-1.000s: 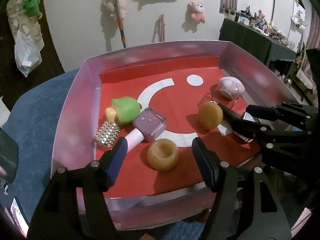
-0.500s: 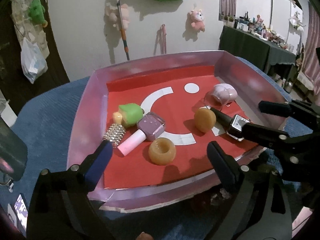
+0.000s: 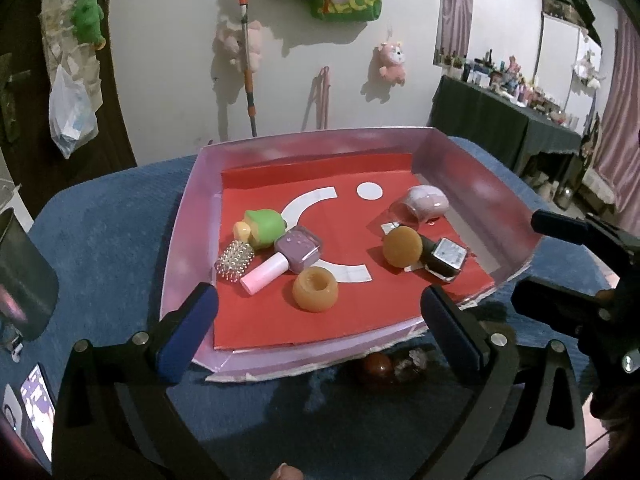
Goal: Organize rigid objects
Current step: 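Open the left tool to release the amber jar while the right releases the nail polish, then withdraw both open tools from the box toward the remaining table objects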
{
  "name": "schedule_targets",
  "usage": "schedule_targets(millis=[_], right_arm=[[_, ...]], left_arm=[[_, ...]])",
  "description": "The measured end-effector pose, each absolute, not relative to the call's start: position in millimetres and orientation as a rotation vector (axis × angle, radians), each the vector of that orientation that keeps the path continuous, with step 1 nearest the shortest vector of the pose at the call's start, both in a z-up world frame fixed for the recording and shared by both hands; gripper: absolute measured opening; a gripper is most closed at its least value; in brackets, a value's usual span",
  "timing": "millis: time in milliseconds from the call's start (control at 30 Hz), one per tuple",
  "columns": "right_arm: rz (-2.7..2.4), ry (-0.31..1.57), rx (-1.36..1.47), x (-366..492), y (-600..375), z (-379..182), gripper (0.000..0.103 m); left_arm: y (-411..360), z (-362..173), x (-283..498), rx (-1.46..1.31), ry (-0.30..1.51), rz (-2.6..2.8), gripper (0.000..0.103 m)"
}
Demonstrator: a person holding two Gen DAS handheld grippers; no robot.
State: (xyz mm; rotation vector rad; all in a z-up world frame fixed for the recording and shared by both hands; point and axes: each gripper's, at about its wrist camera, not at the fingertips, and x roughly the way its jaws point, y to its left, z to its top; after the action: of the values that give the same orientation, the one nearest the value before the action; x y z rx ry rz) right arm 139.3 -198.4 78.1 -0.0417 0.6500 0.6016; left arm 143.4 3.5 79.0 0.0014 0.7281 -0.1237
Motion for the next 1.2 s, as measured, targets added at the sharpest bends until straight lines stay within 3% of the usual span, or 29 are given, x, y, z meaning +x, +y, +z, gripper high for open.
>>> schedule_targets(millis=[533,1200], right_arm=[[0.614,0.645,-0.037,112.7,-211.2,71.7,0.103],[0.561,0.751,-0.121,94.0,-214.3,20.9,0.103]], left_arm=[[4.9,73.9,109.8,-0.034,0.739,-0.139,0.103],[-10.4,38.1,107.0,-0.050,0.834,-0.165,0.103]])
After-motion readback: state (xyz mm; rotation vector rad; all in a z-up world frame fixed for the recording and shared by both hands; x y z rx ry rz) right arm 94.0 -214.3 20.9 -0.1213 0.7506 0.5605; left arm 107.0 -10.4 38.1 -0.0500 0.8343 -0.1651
